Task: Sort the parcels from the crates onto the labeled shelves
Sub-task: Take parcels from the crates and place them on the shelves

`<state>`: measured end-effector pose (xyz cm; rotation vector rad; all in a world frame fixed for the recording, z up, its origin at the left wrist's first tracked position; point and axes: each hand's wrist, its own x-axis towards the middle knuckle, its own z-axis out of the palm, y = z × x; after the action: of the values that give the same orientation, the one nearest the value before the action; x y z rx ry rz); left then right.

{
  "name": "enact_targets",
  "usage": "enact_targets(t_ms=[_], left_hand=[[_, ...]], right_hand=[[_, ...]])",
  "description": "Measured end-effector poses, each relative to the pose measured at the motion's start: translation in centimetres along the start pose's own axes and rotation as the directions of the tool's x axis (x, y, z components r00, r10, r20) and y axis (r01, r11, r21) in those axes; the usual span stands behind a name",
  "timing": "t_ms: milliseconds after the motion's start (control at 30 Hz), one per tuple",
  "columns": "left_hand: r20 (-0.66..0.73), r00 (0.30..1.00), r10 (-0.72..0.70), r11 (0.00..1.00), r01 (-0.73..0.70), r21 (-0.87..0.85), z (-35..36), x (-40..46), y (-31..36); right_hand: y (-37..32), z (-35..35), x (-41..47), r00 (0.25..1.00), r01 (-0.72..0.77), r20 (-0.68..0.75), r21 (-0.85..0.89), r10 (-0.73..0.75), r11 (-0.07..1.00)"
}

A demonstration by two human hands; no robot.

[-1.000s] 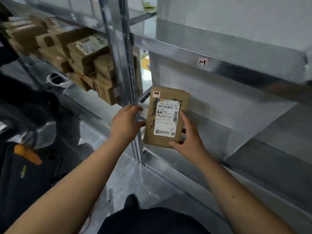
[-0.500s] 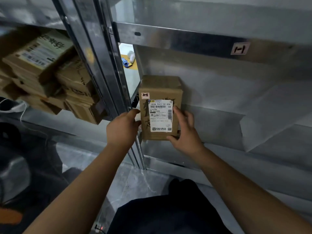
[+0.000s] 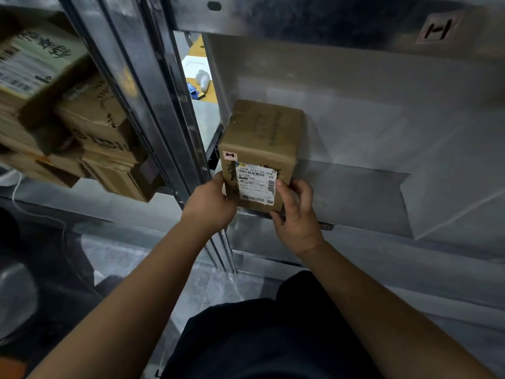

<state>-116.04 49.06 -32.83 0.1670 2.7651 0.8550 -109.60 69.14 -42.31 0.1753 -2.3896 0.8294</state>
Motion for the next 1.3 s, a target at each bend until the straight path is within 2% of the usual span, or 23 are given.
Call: enact_targets(t_ms=[200, 300, 667, 1000, 1200, 1300], left_hand=[[0.000, 1.000, 0.029, 0.996, -0.029, -0.085, 0.8, 0.7, -0.3], [0.015, 1.000, -0.001, 0.994, 0.002, -0.108, 1.0, 0.9, 0.0], [0.043, 0.995, -0.094, 0.972, 0.101, -0.212, 1.4, 1.1, 1.7], [0.131, 0.983, -0.129, 0.938, 0.164, -0.306, 0.7, -0.8, 2.3], [0.082, 0.985, -0.149, 0.967, 0.162, -0.196, 1.8, -3.3, 1.4], [0.110, 0.986, -0.127, 0.990, 0.133, -0.046, 3.0, -4.6, 1.1]], right_hand=[[0.8, 0.3, 0.7, 0.999, -0.005, 0.033, 0.020, 0.004, 1.000], [0.9, 0.1, 1.2, 0.999, 0.026, 0.048, -0.008, -0.026, 1.000], [0.4, -0.2, 1.5, 0.993, -0.055, 0.100, -0.005, 0.055, 0.998], [-1.7, -2.8, 1.2, 0.954, -0.164, 0.262, 0.056, 0.144, 0.985], [-3.0, -4.9, -0.4, 0.895, -0.291, 0.339, -0.048, 0.290, 0.956], [-2.5, -6.2, -1.4, 0.855, -0.344, 0.356, -0.152, 0.376, 0.926]])
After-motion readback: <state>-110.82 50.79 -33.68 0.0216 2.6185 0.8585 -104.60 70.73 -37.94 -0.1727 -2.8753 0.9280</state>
